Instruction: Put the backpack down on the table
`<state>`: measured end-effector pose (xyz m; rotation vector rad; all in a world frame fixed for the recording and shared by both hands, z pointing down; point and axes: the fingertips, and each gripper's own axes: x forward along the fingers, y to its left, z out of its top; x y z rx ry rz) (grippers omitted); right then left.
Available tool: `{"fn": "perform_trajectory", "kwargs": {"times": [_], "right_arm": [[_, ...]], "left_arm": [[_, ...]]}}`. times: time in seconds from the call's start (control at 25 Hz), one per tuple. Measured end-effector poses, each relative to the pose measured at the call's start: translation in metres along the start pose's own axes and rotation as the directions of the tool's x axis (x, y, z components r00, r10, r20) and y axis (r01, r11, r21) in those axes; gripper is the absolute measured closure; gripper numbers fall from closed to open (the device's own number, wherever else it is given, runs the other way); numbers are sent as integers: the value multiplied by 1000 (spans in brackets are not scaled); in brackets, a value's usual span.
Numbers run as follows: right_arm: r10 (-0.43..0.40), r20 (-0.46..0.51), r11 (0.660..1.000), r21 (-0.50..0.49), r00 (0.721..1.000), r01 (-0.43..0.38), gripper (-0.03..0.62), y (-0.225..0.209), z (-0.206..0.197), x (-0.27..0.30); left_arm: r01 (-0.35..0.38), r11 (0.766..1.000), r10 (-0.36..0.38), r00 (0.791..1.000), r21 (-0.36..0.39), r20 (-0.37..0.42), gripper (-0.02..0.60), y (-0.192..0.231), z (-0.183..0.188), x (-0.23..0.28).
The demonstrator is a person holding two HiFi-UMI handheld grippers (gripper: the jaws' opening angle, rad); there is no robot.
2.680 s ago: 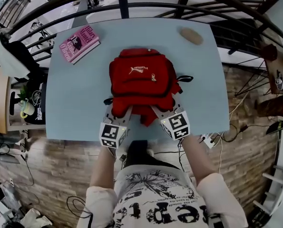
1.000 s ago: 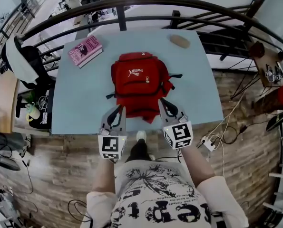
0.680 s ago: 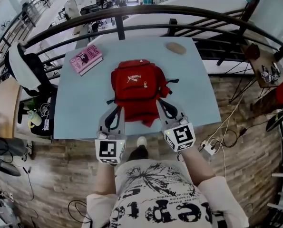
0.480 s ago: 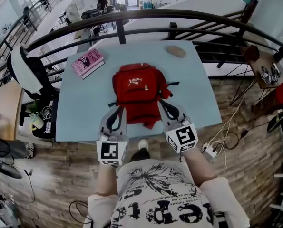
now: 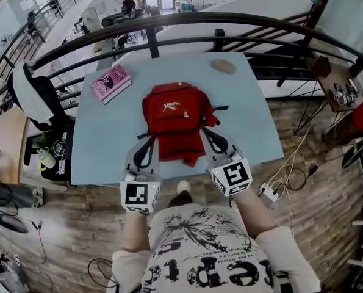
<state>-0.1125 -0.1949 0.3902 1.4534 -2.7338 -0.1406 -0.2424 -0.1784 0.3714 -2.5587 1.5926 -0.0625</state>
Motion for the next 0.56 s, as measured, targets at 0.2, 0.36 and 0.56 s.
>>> {"fn": "perform_trajectory", "kwargs": {"times": [0.2, 0.36, 0.56], "right_arm": [[-2, 9, 1000, -16, 1000, 2, 602, 0, 3, -1], [13, 9, 999, -35, 1000, -12, 602, 0, 6, 1], [-1, 0, 1000, -23, 1000, 1, 602, -6, -2, 1]], "left_arm": [[-1, 1000, 0, 1000, -3, -17, 569, 0, -5, 0], [-7, 1000, 7, 1000, 10, -3, 569, 1, -9, 1], [5, 1000, -5, 1000, 5, -3, 569, -5, -11, 6]]}}
